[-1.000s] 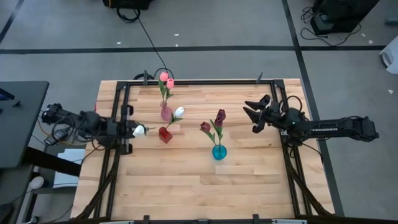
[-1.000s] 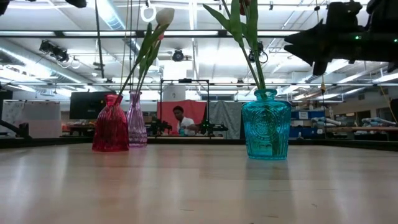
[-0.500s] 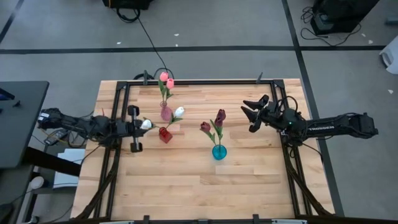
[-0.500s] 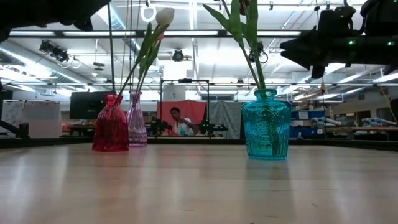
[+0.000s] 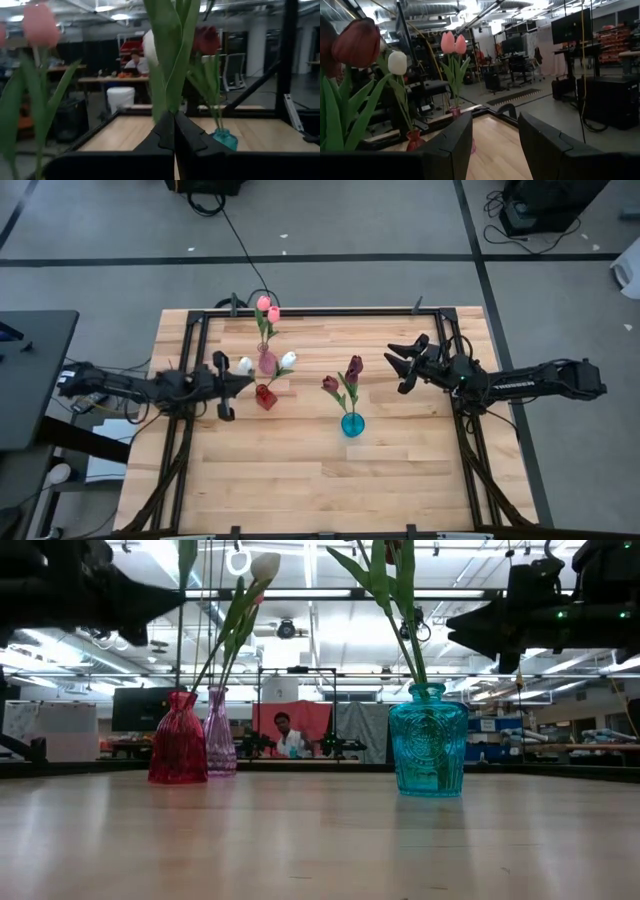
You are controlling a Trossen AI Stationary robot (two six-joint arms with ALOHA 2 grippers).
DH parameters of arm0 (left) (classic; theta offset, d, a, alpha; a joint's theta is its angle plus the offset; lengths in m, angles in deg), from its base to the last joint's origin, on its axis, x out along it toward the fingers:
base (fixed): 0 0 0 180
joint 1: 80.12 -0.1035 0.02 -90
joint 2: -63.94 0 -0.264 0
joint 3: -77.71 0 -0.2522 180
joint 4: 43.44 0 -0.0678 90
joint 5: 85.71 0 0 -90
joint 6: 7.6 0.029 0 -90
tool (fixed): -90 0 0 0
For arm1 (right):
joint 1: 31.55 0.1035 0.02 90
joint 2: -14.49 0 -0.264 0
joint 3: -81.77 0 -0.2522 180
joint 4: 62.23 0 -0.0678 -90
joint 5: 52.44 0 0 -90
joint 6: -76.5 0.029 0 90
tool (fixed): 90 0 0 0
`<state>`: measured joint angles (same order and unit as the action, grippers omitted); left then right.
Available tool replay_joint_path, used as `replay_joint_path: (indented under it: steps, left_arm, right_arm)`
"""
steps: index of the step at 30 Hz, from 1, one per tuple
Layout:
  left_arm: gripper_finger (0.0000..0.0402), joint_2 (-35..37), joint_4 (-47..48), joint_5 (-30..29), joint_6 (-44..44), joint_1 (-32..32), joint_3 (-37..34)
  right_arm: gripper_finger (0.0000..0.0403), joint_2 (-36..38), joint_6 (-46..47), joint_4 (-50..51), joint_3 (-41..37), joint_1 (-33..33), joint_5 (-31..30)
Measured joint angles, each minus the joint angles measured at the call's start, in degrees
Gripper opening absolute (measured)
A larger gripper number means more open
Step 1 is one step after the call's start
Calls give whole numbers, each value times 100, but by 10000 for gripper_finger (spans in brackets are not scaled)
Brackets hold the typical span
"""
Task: Sort flowers into vase by color
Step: Put the white flower into the red vase, then return to Home Position
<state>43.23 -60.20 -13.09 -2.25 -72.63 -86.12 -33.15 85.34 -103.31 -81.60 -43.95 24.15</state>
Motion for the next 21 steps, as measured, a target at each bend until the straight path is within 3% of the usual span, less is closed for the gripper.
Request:
replay_joint_path:
  steps: [14,21]
  left_arm:
    - [8,-28,437,-206,-895,-190,-192]
    - [101,-30,1045,-237,-1030,-188,-192]
  right_arm:
    - [169,0,166,-211,0,0,-47]
    - [169,2,155,-388,0,-7,-44]
